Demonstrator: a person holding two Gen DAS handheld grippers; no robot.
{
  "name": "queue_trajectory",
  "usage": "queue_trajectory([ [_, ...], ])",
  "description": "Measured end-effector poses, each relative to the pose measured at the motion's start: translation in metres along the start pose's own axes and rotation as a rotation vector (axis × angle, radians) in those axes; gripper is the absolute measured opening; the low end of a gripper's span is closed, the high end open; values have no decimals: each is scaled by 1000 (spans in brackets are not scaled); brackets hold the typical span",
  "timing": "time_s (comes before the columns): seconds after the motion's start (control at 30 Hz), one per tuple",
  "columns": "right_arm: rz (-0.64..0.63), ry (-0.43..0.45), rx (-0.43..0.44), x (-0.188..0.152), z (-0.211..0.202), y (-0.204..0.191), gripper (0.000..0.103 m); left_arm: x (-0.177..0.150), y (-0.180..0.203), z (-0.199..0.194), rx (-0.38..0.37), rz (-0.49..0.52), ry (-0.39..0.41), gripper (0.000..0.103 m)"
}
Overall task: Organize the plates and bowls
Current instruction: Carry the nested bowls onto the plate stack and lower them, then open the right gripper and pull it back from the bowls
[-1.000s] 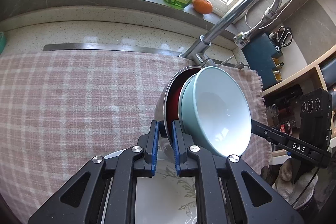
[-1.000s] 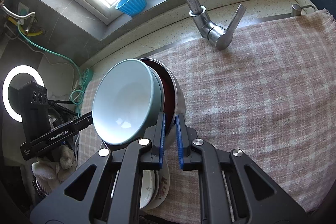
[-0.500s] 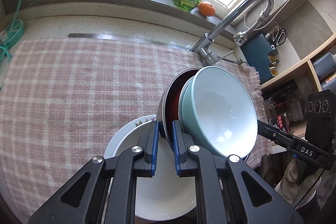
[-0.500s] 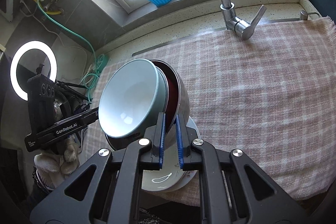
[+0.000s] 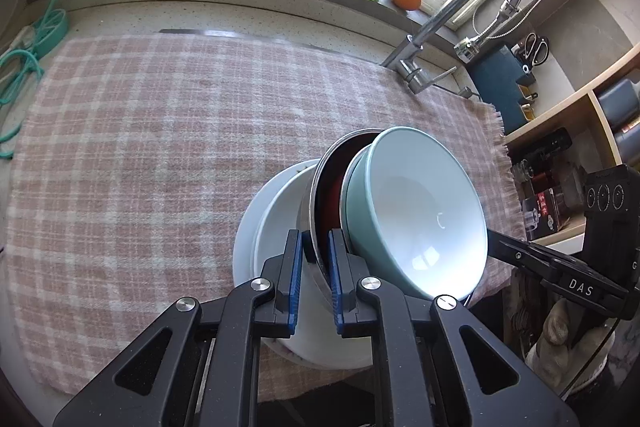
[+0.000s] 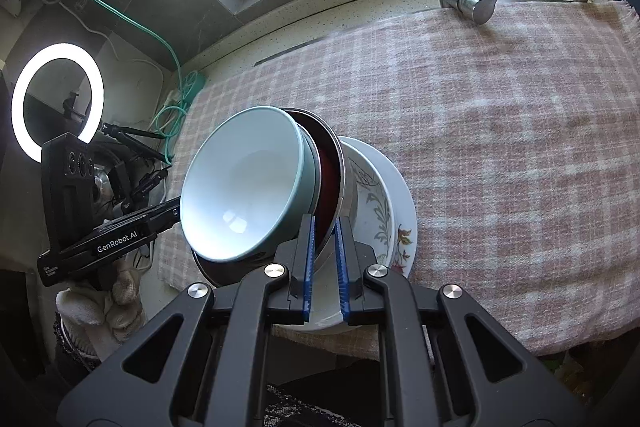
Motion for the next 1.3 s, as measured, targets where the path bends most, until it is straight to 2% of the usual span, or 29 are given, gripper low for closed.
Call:
queue_trajectory([
  [0.43, 2, 2, -41, -11, 6, 4, 10, -13, 2, 2, 3, 34, -17, 10],
  [0.83, 1, 5, -31, -19, 4, 3, 10, -23, 4, 1, 13, 31, -20, 10],
  [1.2, -26, 44, -37, -21, 0, -1, 12, -27, 6, -8, 80, 56, 14, 13],
  [1.3, -46, 66, -54, -21, -5, -5, 19, -28, 5, -12, 100, 65, 23, 16],
])
Point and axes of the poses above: each gripper's, at about its wrist camera, not at the fingertips, and z roughly the way its jaws point, y to its right, x to its top, the point moved 7 cm from there along z, roughly the way its jaws point, and after that the axes turned 10 degrees about z, right-handed, at the moved point
